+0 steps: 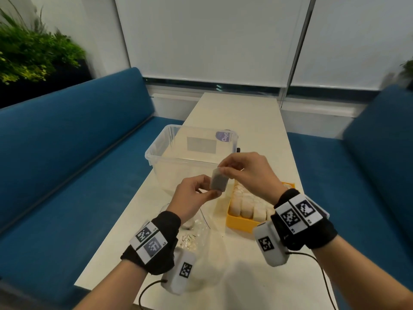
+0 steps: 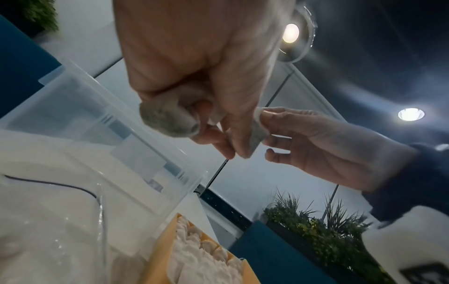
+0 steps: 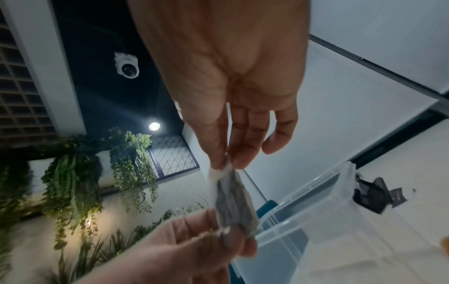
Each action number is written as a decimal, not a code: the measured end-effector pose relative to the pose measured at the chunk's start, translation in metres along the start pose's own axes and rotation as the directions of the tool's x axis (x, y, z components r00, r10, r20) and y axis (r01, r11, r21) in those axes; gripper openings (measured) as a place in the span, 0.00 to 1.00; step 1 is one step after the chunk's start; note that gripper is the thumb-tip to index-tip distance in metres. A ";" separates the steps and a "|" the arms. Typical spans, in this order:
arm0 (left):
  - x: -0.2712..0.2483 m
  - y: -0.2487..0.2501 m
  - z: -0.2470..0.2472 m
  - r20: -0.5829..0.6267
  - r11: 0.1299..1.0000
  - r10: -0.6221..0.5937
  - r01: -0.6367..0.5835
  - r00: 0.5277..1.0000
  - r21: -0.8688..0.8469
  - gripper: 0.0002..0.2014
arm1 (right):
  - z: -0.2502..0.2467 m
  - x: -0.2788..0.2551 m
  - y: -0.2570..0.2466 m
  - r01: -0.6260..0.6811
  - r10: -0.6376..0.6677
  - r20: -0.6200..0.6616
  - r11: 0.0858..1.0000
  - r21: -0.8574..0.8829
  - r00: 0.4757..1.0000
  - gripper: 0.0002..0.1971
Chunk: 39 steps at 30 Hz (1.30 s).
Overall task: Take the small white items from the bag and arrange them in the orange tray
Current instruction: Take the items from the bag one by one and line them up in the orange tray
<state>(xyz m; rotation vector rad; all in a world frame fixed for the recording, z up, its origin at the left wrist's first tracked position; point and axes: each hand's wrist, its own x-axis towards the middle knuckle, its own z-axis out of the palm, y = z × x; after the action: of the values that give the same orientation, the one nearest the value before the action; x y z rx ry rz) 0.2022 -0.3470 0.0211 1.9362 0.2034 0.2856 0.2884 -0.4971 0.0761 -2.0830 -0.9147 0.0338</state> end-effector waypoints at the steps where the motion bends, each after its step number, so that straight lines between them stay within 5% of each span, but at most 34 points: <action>1: 0.001 -0.001 0.001 -0.010 1.000 -0.002 0.002 1.000 -0.012 0.02 | -0.005 0.002 -0.001 0.005 -0.005 0.001 1.000 -0.006 1.000 0.03; 7: 0.004 -0.001 0.005 -0.018 0.999 -0.030 0.029 0.999 -0.040 0.03 | -0.024 0.004 -0.001 0.007 0.000 0.051 0.991 -0.134 0.999 0.04; 15: 0.002 -0.010 0.005 0.099 0.872 -0.327 0.341 0.940 -0.350 0.09 | -0.026 0.010 0.046 -0.117 0.137 0.042 0.941 -0.318 0.990 0.07; 22: 0.002 -0.013 0.006 0.154 0.772 -0.433 0.453 0.888 -0.445 0.10 | 0.016 0.006 0.108 -0.162 0.387 0.346 0.832 -0.531 0.855 0.06; 28: 0.002 -0.015 0.003 0.182 0.672 -0.479 0.493 0.858 -0.552 0.11 | 0.037 0.014 0.148 -0.243 0.483 0.299 0.776 -0.582 0.823 0.07; 31: 0.002 -0.014 0.003 0.196 0.626 -0.500 0.509 0.843 -0.591 0.11 | 0.034 0.014 0.144 -0.264 0.475 0.232 0.761 -0.593 0.849 0.09; 35: 0.006 -0.010 0.006 0.198 0.581 -0.513 0.508 0.835 -0.636 0.10 | 0.030 0.001 0.102 -0.178 0.273 0.196 0.901 -0.396 0.942 0.09; 37: 0.010 -0.006 0.009 0.188 0.566 -0.511 0.493 0.839 -0.661 0.10 | 0.033 -0.013 0.071 -0.195 0.238 0.311 0.967 -0.162 0.920 0.12; 39: 0.012 -0.001 0.013 0.169 0.570 -0.501 0.470 0.849 -0.674 0.11 | 0.039 -0.028 0.047 -0.334 0.261 0.448 0.938 0.090 0.855 0.17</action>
<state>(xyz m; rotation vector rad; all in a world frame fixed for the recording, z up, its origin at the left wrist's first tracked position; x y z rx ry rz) 0.2175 -0.3547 0.0171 1.0457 0.5666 0.0086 0.2830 -0.5050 0.0100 -2.0755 -0.7949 0.7397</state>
